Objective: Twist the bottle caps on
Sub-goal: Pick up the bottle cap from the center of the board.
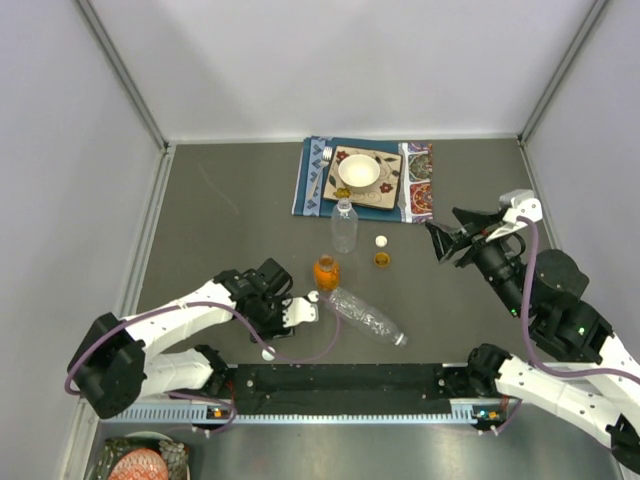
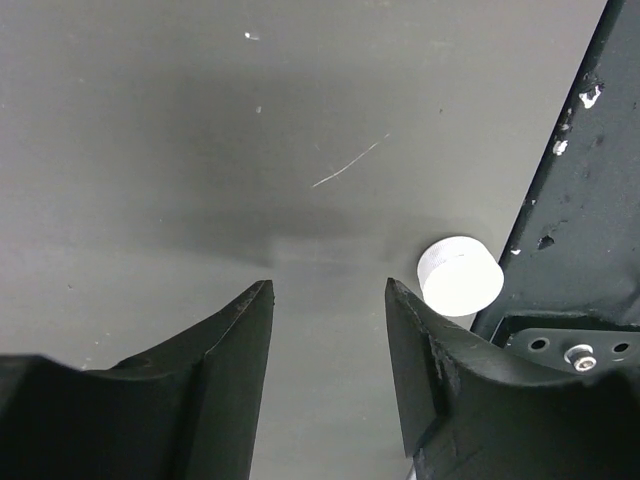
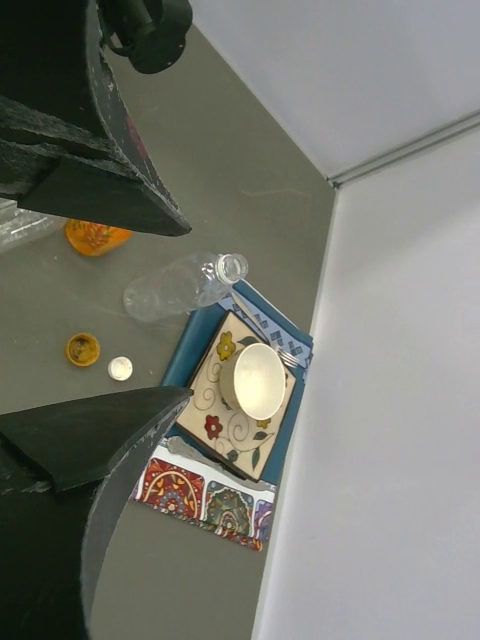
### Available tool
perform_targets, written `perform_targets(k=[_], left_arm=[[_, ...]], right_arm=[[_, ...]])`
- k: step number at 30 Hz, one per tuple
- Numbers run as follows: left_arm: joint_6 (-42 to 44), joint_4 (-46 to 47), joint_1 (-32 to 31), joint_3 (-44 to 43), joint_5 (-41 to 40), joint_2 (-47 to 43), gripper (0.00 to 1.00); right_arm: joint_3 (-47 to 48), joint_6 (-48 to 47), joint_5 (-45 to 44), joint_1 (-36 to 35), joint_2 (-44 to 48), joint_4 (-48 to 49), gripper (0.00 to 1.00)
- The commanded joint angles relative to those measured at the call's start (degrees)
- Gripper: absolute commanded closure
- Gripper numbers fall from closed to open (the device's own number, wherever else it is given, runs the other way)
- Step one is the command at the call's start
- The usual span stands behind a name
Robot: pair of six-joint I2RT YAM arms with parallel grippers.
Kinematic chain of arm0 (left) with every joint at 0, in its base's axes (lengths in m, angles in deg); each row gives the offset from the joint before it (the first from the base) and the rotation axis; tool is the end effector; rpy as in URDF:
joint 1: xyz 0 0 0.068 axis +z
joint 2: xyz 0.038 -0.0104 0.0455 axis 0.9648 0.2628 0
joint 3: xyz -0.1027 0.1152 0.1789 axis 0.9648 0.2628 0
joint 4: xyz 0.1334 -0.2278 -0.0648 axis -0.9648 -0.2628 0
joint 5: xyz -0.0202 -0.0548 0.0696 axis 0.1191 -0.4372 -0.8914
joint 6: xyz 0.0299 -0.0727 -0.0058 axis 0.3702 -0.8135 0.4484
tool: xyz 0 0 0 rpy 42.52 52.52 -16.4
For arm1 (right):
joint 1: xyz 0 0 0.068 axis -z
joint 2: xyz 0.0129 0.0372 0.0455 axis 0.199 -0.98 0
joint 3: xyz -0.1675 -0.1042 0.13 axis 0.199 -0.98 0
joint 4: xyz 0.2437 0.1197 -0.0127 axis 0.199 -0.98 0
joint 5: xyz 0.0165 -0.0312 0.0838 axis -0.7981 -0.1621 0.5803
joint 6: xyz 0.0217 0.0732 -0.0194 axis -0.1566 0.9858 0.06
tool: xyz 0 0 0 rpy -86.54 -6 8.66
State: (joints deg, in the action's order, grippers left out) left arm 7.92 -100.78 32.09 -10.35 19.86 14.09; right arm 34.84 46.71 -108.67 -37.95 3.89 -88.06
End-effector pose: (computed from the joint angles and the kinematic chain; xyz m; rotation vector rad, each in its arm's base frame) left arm 0.1451 -0.1521 0.1025 1.9400 2.1764 -0.3052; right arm 0.1340 0.1161 0.3975 -0.2519 1.4842 0.4735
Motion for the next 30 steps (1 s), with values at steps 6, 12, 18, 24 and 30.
perform_targets(k=[6,12,18,24,30], left_arm=[[2.7,1.7,0.0,-0.2,2.4,-0.2,0.49],[3.1,-2.4,0.0,-2.2,5.6,-0.8,0.51],[2.8,-8.1,0.0,-5.2,9.7,-2.7,0.49],[2.9,-7.8,-0.9,-4.0,9.8,-2.8,0.48],[3.3,-6.6,-2.0,-2.4,7.6,-2.3,0.46]], right_arm=[[0.1,0.6,-1.2,0.2,-0.3,0.4,0.39],[0.0,0.8,-0.7,0.2,-1.3,0.4,0.39],[-0.2,1.4,-0.2,0.1,-1.6,0.4,0.39],[0.0,1.6,0.1,0.2,-1.8,0.3,0.39],[0.1,1.7,0.0,0.2,-1.5,0.0,0.39]])
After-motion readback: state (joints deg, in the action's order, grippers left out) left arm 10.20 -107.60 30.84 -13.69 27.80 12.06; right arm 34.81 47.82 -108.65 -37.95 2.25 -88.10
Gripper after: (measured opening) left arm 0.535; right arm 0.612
